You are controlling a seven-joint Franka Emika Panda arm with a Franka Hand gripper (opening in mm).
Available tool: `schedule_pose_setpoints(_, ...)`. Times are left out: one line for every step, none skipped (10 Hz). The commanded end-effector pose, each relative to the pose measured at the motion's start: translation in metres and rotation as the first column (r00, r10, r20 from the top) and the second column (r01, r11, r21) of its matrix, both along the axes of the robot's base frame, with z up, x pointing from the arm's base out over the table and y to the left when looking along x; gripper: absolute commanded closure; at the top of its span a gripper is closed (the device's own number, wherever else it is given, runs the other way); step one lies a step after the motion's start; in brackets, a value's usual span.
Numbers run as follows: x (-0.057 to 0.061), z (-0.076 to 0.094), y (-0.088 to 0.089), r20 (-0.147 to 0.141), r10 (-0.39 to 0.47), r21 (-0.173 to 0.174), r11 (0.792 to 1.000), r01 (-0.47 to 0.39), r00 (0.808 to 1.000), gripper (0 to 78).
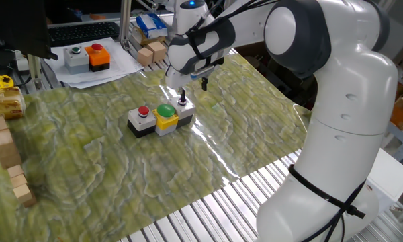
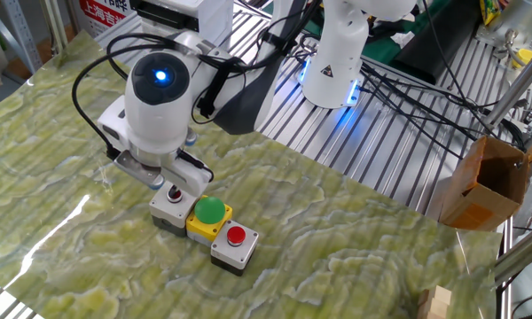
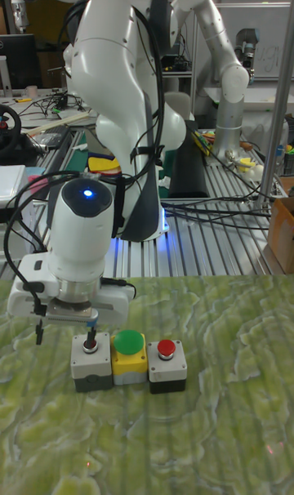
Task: Press three buttons from left to right in sequence
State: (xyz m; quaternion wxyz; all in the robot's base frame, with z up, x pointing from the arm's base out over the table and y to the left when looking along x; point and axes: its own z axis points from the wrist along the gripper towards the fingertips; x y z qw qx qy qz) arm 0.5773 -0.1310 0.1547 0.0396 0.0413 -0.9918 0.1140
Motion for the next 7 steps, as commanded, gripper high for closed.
schedule_pose_setpoints(-0.003,-0.019,0.001,0.015,-0.011,0.0,1.0,0.011,1.0,0.1)
schedule_pose_setpoints(-0.003,-0.018,0.001,0.015,-0.012,0.002,1.0,0.012,1.0,0.1)
schedule_pose_setpoints(-0.004,-0.008,0.001,0.014,-0.018,0.004,1.0,0.018,1.0,0.1)
schedule_pose_setpoints(-0.006,0.012,0.002,0.008,-0.024,0.006,1.0,0.024,1.0,0.1)
schedule_pose_setpoints(-0.008,0.028,0.002,-0.002,-0.022,0.006,1.0,0.022,1.0,0.1)
schedule_pose_setpoints(-0.01,0.042,0.001,-0.012,-0.023,0.005,1.0,0.023,1.0,0.1)
schedule_pose_setpoints(-0.01,0.052,0.001,-0.012,-0.022,0.005,1.0,0.022,1.0,0.1)
